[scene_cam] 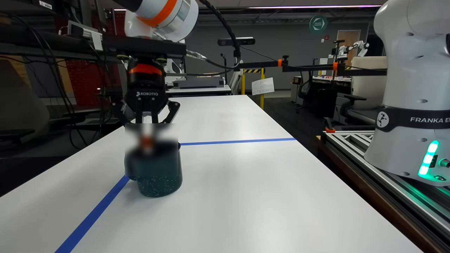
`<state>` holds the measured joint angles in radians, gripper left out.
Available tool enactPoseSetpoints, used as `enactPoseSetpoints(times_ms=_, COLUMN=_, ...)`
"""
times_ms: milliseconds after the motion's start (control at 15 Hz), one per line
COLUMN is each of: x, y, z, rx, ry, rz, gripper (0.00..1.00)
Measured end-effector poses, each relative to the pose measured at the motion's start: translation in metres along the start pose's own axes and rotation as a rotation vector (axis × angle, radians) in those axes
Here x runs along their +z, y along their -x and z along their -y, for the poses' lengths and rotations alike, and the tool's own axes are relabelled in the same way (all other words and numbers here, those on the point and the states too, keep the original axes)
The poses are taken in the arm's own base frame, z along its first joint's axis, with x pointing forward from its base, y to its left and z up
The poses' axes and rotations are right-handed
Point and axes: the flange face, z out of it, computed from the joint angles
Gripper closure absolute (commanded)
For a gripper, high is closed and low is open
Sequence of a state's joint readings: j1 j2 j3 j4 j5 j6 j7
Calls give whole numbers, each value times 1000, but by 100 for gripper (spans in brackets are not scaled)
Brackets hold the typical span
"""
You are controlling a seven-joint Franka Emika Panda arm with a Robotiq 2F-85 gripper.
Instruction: Put the marker on the table
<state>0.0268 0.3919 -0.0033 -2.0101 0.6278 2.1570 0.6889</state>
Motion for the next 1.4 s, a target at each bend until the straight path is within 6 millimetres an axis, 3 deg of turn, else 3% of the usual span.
enactPoseSetpoints(times_ms=333, x=-42, y=52, z=-10, rx=-17, ry=-17, rz=-7, gripper=95)
enactPoseSetpoints(times_ms=667, x=-69, y=98, z=-42, rx=90, ry=-7, rz=-96, gripper=95)
enactPoseSetpoints(times_ms=1000, x=-35, y=127, z=-84, rx=227, ry=11, rz=-202, gripper=95)
enactPoseSetpoints(times_ms=1400, x=19, y=129, z=-119, rx=311, ry=-32, rz=-342, gripper=95)
